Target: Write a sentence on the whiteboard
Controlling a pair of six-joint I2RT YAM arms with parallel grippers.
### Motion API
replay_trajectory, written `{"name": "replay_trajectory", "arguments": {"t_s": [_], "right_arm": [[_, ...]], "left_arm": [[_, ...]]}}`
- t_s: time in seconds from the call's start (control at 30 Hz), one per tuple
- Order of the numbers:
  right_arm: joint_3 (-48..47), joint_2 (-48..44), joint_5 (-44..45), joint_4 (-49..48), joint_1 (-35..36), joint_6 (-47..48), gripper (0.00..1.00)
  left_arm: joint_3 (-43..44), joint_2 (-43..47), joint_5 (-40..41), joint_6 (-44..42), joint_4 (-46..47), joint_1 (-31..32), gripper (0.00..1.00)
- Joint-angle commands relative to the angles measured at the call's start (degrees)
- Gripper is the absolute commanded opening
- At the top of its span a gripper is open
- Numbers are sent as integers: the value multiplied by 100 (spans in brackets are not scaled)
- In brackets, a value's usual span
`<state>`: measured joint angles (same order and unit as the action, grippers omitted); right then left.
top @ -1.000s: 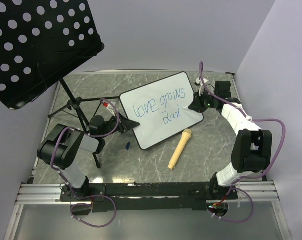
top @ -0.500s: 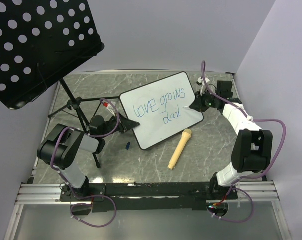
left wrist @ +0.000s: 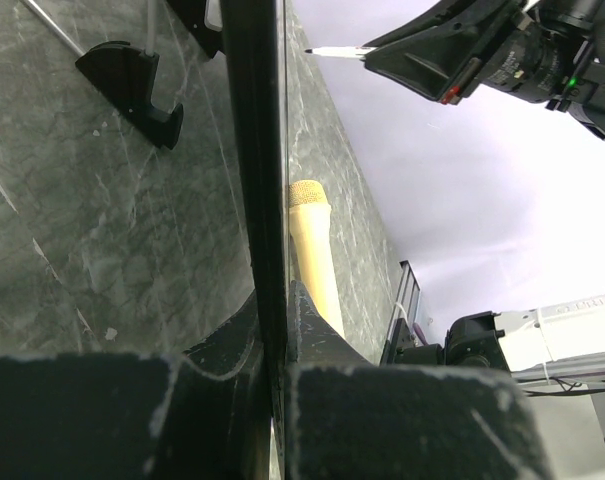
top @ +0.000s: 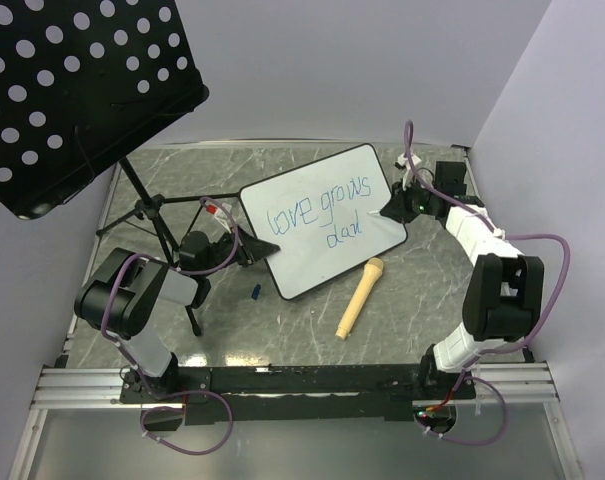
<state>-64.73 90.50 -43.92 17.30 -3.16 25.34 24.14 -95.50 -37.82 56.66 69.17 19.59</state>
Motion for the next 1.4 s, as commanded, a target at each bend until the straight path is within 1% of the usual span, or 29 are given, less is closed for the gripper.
{"name": "replay_trajectory", "arguments": {"t_s": [0.0,0.2,0.5,0.8,1.07,1.37], "right_arm": [[-303,196,-134,-192,-27,6,0],[-391,424,-152,-165,-18,-29,0],[-330,433,-187,-253,43,-82,0],[-260,530,-108,-96,70,76,0],[74,215,-134,80,61,374,0],[391,-23,-73,116,52,481,0]], "left_arm": [[231,163,-208,-261,976,27,1],[223,172,-190,-270,967,27,1],[223,146,-199,-261,994,27,1],[196,172,-199,-270,994,27,1],[196,137,-182,-244,1029,27,1],[179,128,-190,-208,1099,27,1]]}}
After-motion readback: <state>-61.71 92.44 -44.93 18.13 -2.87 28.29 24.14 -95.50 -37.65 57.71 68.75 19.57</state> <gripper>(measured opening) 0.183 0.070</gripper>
